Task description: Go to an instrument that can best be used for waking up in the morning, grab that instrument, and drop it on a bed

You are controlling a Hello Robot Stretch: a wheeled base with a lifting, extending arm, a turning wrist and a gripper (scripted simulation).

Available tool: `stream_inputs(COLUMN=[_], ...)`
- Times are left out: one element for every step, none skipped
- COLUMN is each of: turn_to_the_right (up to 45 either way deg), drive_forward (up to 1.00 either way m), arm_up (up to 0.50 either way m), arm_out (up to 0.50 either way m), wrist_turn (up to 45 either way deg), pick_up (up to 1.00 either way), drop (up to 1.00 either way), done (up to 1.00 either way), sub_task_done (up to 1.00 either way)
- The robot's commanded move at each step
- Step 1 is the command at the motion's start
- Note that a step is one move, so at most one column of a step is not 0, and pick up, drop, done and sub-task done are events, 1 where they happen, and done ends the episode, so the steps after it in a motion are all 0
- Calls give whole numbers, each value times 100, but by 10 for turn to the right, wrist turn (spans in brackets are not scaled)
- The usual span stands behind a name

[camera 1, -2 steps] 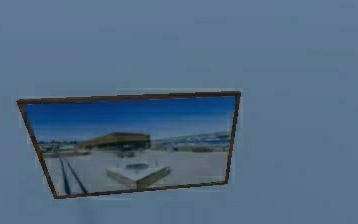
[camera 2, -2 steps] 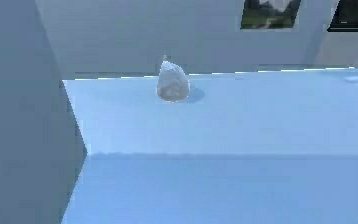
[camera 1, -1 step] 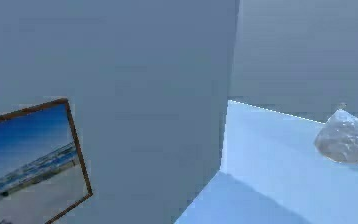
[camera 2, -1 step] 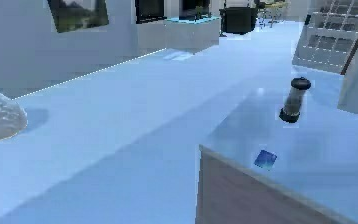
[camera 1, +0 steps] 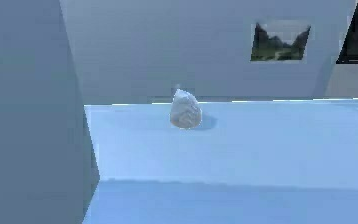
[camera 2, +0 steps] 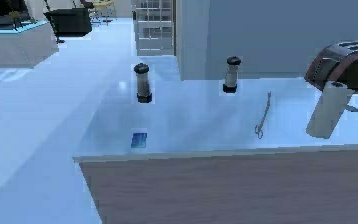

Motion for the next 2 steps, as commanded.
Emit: stream_inputs(turn_to_the_right=[0,390], drive_forward=[45,0], arm_up=[0,0], arm_out=[0,0], wrist_turn=[0,0], pick_up=[0,0], drop=[0,0], done=[0,0], sub_task_done=[0,0])
